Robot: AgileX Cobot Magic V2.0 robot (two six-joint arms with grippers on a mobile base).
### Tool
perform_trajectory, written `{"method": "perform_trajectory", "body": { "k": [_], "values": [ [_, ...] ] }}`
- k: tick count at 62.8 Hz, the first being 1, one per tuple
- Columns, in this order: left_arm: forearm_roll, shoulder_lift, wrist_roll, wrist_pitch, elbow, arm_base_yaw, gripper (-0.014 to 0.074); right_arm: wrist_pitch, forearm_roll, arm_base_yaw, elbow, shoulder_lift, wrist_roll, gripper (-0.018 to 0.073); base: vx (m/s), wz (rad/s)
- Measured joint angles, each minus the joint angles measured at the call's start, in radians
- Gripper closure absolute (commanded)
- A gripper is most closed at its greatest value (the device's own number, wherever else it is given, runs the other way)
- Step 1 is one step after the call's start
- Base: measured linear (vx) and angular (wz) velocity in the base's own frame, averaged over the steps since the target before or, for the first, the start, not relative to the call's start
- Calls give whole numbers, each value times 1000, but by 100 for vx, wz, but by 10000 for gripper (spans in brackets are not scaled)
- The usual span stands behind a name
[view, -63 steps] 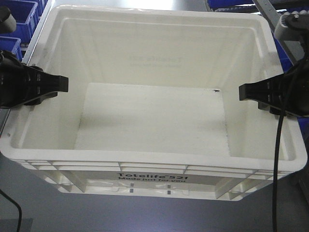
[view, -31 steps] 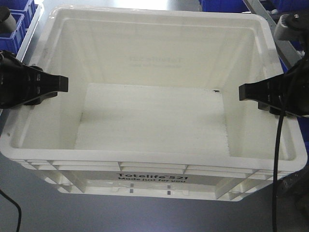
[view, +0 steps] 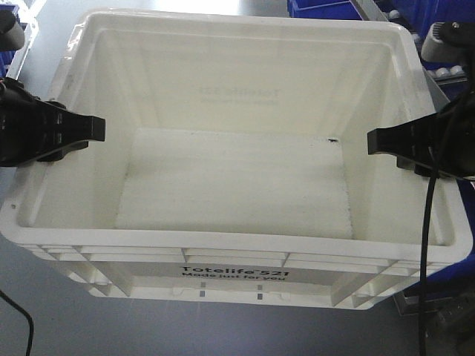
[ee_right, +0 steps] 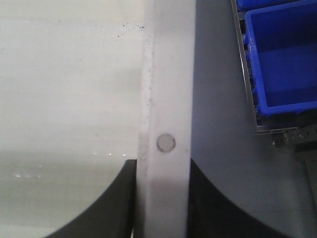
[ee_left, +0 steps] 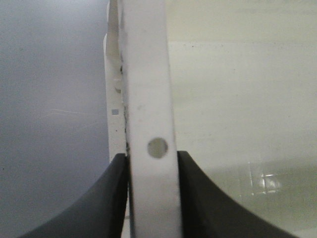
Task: Move bin from left to right shelf
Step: 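Keep gripping the tote rims while the base keeps turning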
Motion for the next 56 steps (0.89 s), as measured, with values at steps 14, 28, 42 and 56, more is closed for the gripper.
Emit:
{"method": "perform_trajectory", "body": {
  "k": [14, 28, 42, 56],
  "values": [
    [0, 0, 0, 0, 0, 0, 558, 0, 0, 0, 0, 0, 0, 564, 33, -5],
    [0, 0, 0, 0, 0, 0, 558, 0, 0, 0, 0, 0, 0, 564, 34, 1],
    [0, 0, 0, 0, 0, 0, 558, 0, 0, 0, 0, 0, 0, 564, 35, 3],
    [0, 0, 0, 0, 0, 0, 558, 0, 0, 0, 0, 0, 0, 564, 35, 3]
  ]
}}
